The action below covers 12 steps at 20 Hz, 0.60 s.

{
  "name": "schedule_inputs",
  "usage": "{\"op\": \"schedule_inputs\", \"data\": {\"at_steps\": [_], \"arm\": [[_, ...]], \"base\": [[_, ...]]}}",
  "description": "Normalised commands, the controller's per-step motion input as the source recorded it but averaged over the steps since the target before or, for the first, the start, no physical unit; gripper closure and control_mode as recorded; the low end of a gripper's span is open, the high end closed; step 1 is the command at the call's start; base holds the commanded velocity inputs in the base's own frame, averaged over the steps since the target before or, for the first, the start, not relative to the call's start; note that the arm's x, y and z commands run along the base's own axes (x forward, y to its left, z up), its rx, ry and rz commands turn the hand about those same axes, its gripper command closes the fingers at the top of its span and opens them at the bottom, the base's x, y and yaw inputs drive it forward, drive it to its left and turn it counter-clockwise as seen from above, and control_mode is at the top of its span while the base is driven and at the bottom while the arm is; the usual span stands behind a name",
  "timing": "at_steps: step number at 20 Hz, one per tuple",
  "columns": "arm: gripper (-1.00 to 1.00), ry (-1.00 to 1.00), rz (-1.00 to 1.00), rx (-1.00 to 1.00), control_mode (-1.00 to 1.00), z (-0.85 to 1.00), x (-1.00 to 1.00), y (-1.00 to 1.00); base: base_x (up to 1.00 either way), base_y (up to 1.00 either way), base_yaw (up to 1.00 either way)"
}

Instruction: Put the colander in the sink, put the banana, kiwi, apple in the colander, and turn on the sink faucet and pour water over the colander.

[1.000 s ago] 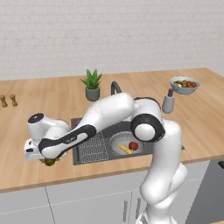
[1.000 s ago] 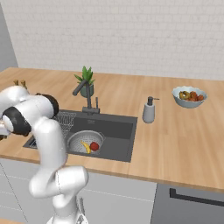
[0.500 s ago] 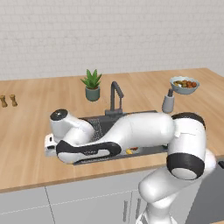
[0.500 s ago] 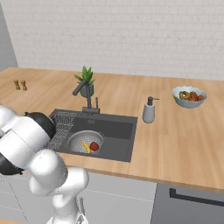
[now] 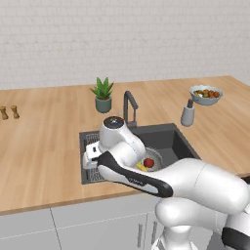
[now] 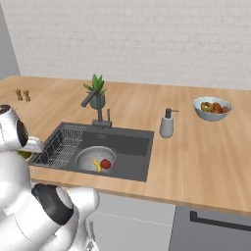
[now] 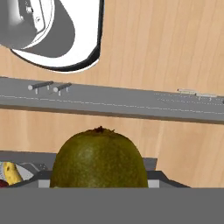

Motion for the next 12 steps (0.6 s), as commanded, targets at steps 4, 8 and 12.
{"op": "schedule_inputs", "data": {"at_steps": [4, 8, 12], "arm": [[1.0, 0.0, 0.12, 0.15, -1.0, 0.2, -0.19, -0.9], [1.0, 0.0, 0.1, 0.1, -1.0, 0.16, 0.0, -0.87], [1.0, 0.05, 0.09, 0.0, -1.0, 0.16, 0.16, -0.89]], "base": [[0.0, 0.0, 0.0], [0.0, 0.0, 0.0], [0.0, 0.0, 0.0]]}}
